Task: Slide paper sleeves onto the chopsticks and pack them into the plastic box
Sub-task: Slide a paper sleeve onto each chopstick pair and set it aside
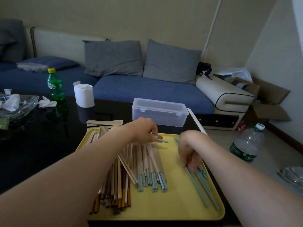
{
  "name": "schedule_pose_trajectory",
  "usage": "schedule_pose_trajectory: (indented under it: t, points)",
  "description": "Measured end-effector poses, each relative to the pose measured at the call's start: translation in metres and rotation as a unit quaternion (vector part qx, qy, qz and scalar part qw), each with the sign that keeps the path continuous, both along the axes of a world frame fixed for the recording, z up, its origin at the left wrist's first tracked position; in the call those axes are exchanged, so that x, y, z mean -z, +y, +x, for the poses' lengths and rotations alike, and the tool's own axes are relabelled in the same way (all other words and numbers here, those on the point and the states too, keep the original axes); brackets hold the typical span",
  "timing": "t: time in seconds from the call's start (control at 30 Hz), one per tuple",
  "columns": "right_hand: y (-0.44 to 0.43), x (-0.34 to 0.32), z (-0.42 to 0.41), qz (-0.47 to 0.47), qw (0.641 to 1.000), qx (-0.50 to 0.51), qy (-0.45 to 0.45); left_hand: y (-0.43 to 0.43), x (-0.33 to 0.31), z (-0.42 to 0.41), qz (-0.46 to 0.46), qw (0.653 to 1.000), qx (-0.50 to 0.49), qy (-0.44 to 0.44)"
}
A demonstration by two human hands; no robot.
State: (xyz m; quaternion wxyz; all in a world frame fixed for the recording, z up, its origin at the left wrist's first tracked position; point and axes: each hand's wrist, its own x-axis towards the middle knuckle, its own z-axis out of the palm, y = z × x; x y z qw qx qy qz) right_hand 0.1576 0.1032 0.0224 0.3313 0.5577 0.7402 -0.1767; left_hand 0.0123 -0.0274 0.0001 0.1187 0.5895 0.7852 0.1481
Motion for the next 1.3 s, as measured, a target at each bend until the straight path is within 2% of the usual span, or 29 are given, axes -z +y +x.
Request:
schedule_pose_trajectory:
  t: [0.43,0.53,0.63,0.73,1.3]
  points:
    - [-0.006,0.003,0.004,-0.022,0.993,-0.102,0.058,0.0,0.0,0.0,-0.022,1.0,0.011,-0.01]
    - [-0.011,-0.001,0.006,-0.006,0.974,-0.143,0.175,-0.003,0.0,-0.002,-0.022,1.0,0.006,-0.006]
    - [-0.009,-0.003,0.004,-0.008,0.936,-0.145,0.32,-0.003,0.002,-0.006,-0.028,0.999,-0.014,0.022]
    - [-0.008,-0.003,0.002,-0.038,0.904,-0.163,0.393,-0.004,0.004,-0.01,-0.023,0.999,-0.023,0.023]
    - [-0.001,0.005,0.0,0.08,0.863,-0.267,0.421,-0.006,0.003,-0.016,-0.017,1.0,-0.01,-0.019]
